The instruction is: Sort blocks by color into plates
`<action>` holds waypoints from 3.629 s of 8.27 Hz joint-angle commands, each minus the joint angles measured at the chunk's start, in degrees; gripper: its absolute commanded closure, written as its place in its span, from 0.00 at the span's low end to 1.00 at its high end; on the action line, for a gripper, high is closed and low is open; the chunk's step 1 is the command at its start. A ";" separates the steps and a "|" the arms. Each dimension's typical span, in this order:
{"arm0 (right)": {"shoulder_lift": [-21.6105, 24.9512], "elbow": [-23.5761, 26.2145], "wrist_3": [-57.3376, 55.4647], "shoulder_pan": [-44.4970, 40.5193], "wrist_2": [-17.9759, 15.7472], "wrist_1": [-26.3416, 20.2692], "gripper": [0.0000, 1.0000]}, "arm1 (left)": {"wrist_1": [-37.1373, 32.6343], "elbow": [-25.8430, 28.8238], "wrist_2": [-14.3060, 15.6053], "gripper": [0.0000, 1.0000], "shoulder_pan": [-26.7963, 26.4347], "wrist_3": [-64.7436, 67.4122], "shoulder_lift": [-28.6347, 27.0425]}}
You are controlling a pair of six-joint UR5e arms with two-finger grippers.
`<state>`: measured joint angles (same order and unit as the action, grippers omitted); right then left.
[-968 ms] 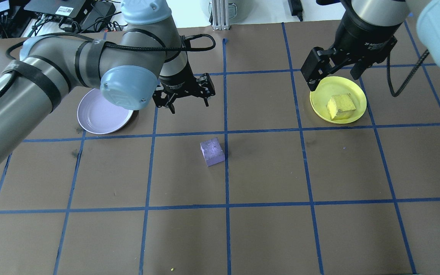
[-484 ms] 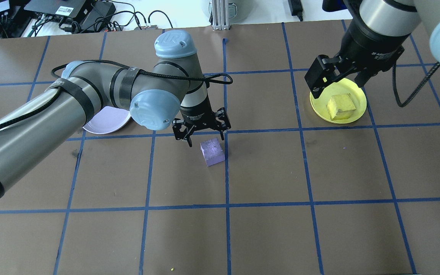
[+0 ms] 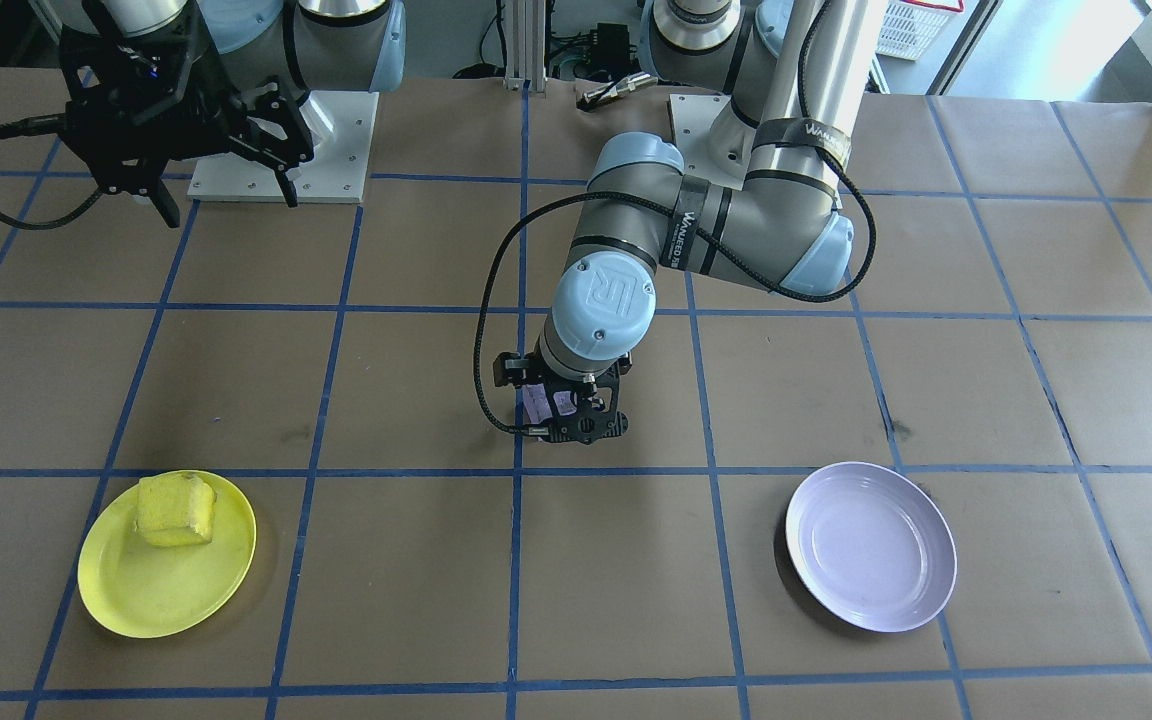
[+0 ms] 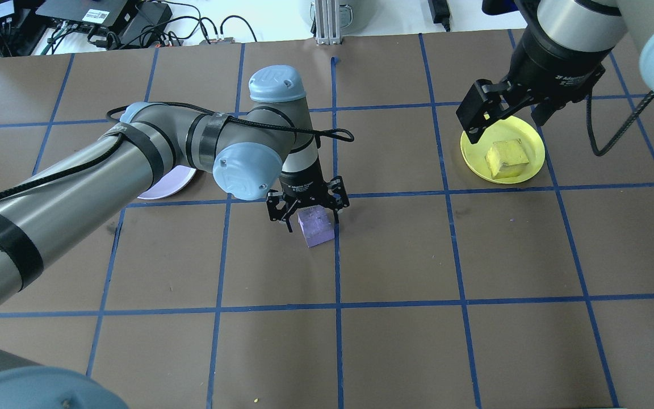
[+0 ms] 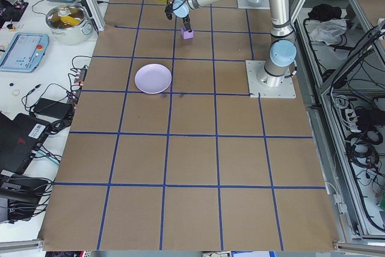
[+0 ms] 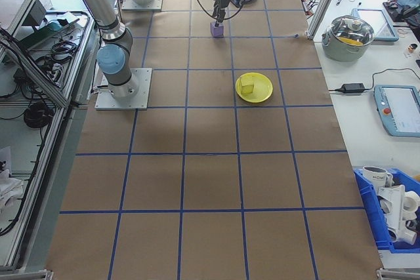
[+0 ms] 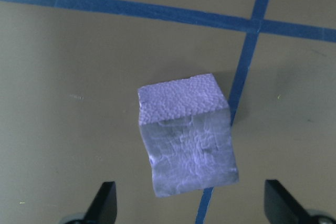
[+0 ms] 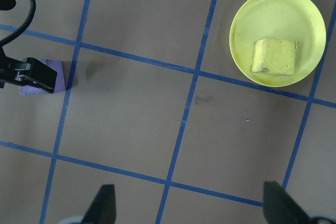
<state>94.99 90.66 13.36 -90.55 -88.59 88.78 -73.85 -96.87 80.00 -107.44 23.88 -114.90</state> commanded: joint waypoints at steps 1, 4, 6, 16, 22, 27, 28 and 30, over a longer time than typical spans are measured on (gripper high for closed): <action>0.46 -0.04 0.00 0.11 -0.44 -0.62 0.00 | -0.07 -0.16 0.15 0.00 -0.58 -0.07 -2.87; 0.20 0.22 -0.27 0.02 -0.27 -0.45 0.00 | 1.07 0.45 -0.46 0.74 -0.76 -0.06 -3.05; -0.15 0.22 -0.88 0.29 0.69 -0.88 0.00 | 0.72 0.72 -0.37 1.00 -0.67 -0.07 -2.62; -0.15 0.49 -2.29 0.46 2.72 -1.15 0.00 | -13.61 12.06 10.07 1.00 25.39 -30.86 7.14; -0.15 0.49 -2.20 0.55 -1.19 -0.72 0.00 | -3.06 12.85 12.02 0.76 30.53 -41.20 -3.04; -0.16 0.49 -2.20 0.55 -0.35 -0.53 0.00 | 1.26 12.85 12.72 0.00 30.45 -41.55 -3.23; -0.16 0.49 -2.20 0.55 -0.35 -0.53 0.00 | -0.23 12.76 12.72 0.00 30.45 -40.94 -1.22; -0.16 0.49 -2.29 0.55 -0.35 -0.62 0.00 | -5.75 12.76 12.29 0.00 29.57 -32.62 5.09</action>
<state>94.83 91.14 11.16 -90.00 -88.95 88.20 -74.99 -84.05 92.67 -77.25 -14.76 -115.15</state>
